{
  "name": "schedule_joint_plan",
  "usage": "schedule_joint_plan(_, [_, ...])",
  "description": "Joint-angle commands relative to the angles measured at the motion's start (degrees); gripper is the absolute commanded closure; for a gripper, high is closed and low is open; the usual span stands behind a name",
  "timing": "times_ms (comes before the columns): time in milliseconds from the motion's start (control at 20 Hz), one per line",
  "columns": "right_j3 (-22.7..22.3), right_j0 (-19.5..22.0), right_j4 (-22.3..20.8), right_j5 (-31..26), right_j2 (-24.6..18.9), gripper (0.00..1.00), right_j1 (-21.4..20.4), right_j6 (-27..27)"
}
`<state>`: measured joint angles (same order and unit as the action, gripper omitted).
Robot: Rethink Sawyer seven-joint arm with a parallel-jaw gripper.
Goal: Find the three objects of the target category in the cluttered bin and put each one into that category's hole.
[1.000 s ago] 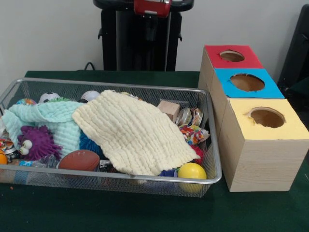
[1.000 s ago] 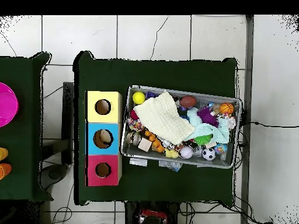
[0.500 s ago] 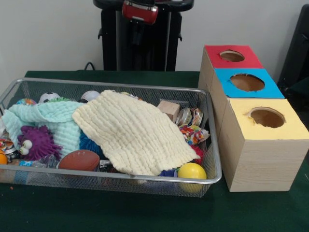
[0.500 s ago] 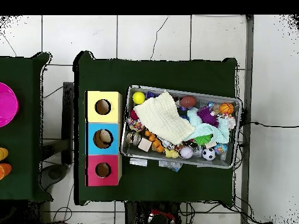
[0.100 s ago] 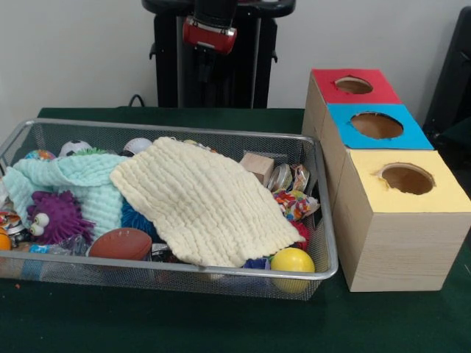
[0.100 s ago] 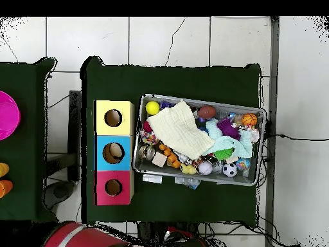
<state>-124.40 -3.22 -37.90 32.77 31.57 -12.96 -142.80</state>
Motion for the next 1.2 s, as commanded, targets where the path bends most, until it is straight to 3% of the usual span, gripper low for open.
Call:
schedule_joint_plan(50, [10.51, -0.78, 7.47, 10.15, -3.14, 1.00, 7.03, 1.84])
schedule_joint_plan(650, [11.49, -3.49, 17.16, 19.51, -1.09, 1.00, 14.83, 2.15])
schedule_joint_plan(1200, [13.40, -4.81, 23.64, 24.17, -1.38, 1.00, 20.51, 1.26])
